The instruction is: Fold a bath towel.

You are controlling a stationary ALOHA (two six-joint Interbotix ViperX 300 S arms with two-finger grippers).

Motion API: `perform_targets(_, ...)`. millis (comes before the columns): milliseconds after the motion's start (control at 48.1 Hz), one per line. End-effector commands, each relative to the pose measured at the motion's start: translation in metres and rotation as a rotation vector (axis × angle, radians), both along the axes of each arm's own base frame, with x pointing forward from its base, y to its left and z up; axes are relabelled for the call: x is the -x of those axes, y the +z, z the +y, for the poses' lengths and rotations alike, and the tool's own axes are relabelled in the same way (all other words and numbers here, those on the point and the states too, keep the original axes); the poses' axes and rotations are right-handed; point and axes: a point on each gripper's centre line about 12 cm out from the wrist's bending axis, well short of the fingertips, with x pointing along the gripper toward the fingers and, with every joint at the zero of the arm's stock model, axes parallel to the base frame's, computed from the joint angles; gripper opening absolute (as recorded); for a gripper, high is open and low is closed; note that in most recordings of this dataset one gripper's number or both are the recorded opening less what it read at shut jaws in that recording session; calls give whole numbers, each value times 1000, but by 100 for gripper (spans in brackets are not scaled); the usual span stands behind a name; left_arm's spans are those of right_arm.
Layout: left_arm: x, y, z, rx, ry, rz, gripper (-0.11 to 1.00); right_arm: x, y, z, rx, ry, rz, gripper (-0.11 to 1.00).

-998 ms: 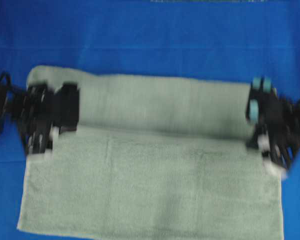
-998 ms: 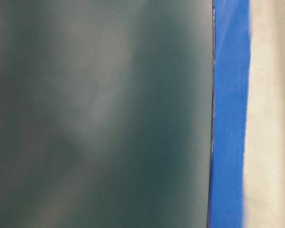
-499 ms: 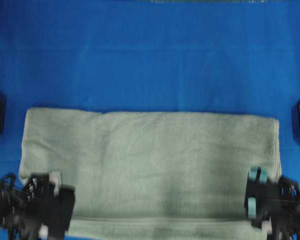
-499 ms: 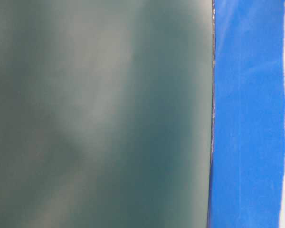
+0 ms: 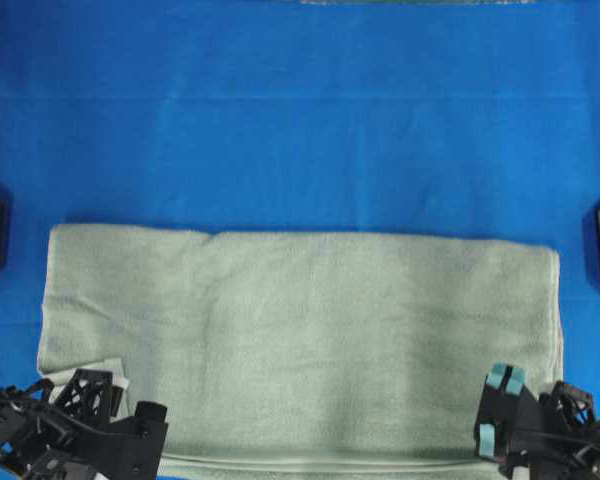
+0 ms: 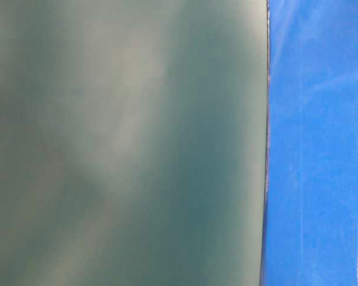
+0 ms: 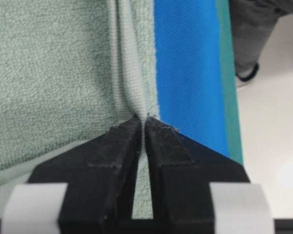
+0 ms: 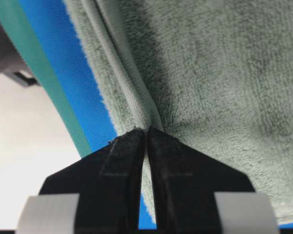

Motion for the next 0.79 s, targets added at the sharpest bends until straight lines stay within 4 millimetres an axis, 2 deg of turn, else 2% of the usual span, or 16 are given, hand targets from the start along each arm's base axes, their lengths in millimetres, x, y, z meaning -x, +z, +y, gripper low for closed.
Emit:
perform_targets(0, -5, 11, -7, 35, -4, -39, 4, 3, 8, 10, -38, 13, -24, 5)
perform_targets(62, -7, 12, -11, 45, -7, -46, 7, 6, 9, 15, -59, 7, -28, 5)
perform_targets(208, -9, 13, -16, 52, -18, -58, 41, 9, 10, 21, -88, -17, -27, 7)
perform_targets(249, -10, 14, -16, 51, -21, -60, 50, 9, 10, 21, -87, -19, -26, 15)
perform_targets(312, -11, 15, -15, 44, -26, -63, 57, 9, 11, 21, -83, -12, -33, 36)
perform_targets(395, -14, 17, -5, 23, -19, -63, 57, 5, 19, 17, -63, 19, -78, 58)
perform_targets(457, -17, 25, 8, -12, -22, -66, 57, -1, 29, 9, -38, 38, -122, 62)
perform_targets(561, -21, 42, 32, -89, -53, -92, 57, -11, 49, -17, 43, 39, -188, 54)
perform_targets(624, -23, 53, 49, -138, -64, -107, 57, -13, 58, -44, 133, 3, -189, 53)
perform_targets(686, -23, 64, 73, -191, -57, -113, 57, -12, 62, -72, 219, -45, -166, 53)
perform_targets(769, -20, 70, 107, -243, 0, -91, 57, -6, 65, -109, 303, -125, -121, 53)
